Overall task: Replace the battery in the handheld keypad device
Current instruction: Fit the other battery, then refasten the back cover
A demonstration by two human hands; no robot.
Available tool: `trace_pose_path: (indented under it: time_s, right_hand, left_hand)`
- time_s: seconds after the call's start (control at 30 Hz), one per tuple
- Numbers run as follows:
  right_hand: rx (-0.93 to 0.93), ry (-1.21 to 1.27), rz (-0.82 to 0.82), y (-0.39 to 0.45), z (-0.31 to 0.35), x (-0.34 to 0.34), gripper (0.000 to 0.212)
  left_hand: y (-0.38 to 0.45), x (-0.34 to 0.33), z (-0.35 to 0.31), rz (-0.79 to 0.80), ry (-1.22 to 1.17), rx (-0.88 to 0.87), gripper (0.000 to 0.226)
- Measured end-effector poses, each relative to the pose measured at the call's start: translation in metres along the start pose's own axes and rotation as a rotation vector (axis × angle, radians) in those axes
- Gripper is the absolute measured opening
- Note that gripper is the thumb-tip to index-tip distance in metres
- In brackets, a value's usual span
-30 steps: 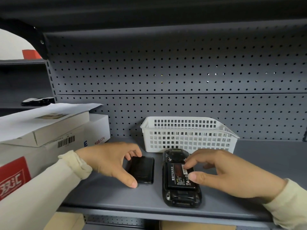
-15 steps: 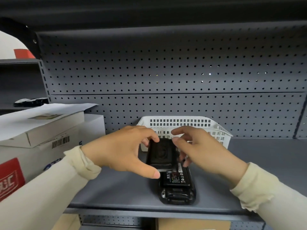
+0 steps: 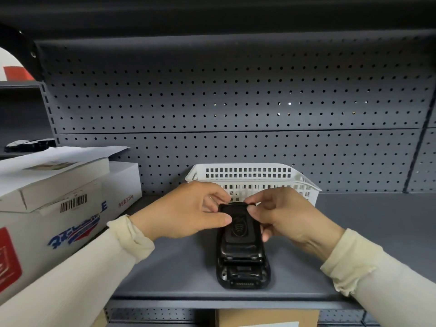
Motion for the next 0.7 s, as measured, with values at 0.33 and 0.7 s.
trace_pose_path:
  time_s: [0.33,0.7]
  right_hand:
    - [0.009,-0.006,0.060,-0.0026,-0.0056,0.0011,0.008]
    - [0.074,-0.054,0.065,-0.0069,-0.0040,0.0025,0.007]
  left_hand:
    - [0.0091,-0.0050,0.0084,-0.047,-0.075,0.064,0.023]
    - [0.0071,-0.0033,-0.0007,0.022,-0.123,0.012,0.026]
Point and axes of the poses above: each hand's wrist, its own y-axis towards the middle knuckle, its own x-axis out of the back of the hand, z = x × y, the point moved 3 cm from there along y, towards the middle knuckle, and after that the axes turned 5 degrees about -z, right-handed, at the moved point
